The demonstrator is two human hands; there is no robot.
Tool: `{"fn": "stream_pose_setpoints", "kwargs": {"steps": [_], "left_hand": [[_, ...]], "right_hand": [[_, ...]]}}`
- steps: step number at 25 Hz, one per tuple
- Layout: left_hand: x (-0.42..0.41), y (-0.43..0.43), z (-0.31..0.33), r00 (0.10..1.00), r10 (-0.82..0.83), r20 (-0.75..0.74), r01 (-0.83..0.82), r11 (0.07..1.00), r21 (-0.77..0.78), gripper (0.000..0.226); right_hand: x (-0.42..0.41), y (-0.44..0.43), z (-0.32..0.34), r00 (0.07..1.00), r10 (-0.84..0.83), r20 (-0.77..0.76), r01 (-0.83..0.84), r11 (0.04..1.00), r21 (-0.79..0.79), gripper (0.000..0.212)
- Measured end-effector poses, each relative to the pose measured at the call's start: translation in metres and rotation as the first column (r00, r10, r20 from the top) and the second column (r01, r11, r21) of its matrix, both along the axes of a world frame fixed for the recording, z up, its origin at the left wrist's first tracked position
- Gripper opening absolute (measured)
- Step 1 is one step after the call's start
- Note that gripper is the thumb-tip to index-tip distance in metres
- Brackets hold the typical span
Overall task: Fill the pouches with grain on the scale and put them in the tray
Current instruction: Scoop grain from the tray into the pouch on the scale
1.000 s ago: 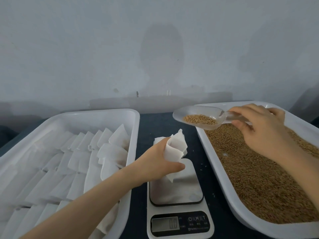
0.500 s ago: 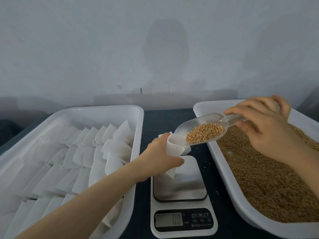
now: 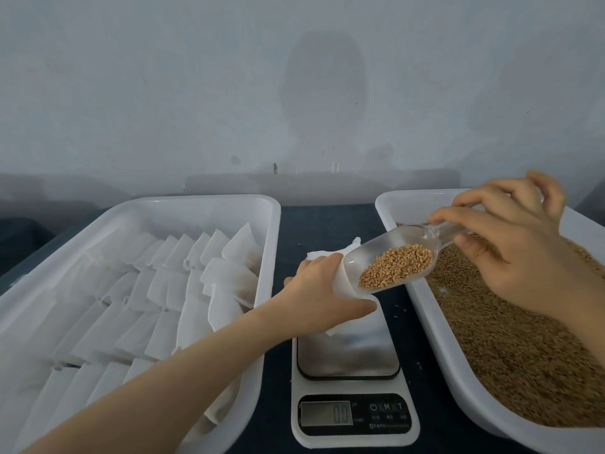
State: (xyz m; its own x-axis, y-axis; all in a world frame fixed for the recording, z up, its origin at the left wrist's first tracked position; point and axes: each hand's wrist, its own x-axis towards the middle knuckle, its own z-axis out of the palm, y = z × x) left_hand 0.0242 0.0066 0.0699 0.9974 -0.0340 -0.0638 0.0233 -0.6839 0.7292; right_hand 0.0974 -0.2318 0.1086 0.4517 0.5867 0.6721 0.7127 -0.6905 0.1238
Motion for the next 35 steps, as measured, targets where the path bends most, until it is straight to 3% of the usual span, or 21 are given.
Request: {"fn": "stream_pose_setpoints", "kwargs": {"steps": [6, 11, 16, 22, 35], "left_hand": [[0.0, 0.0, -0.001, 0.999, -0.025, -0.02, 0.025, 1.0, -0.013, 0.05], [0.0, 0.0, 0.0, 0.999, -0.041, -0.028, 0.041, 0.999, -0.023, 0.038], [0.001, 0.0, 0.0, 0.998, -0.045, -0.05, 0.044, 0.999, -0.027, 0.057], [0.004, 0.0, -0.002, 0.995, -0.034, -0.094, 0.035, 0.999, 0.014, 0.063], [0.004, 0.0, -0.004, 0.996, -0.038, -0.083, 0.037, 0.999, -0.015, 0.049]], "right_hand": [[-0.002, 0.0, 0.003, 1.0, -0.001, 0.019, 0.001, 1.0, 0.006, 0.031], [0.001, -0.004, 0.003, 0.999, -0.009, 0.036, 0.009, 1.0, 0.014, 0.03], [0.001, -0.003, 0.004, 0.996, 0.017, 0.091, -0.016, 1.0, -0.017, 0.027], [-0.001, 0.0, 0.007, 0.989, 0.037, 0.142, -0.032, 0.999, -0.035, 0.026], [-0.005, 0.002, 0.013, 0.992, 0.032, 0.125, -0.024, 0.998, -0.058, 0.026]]}}
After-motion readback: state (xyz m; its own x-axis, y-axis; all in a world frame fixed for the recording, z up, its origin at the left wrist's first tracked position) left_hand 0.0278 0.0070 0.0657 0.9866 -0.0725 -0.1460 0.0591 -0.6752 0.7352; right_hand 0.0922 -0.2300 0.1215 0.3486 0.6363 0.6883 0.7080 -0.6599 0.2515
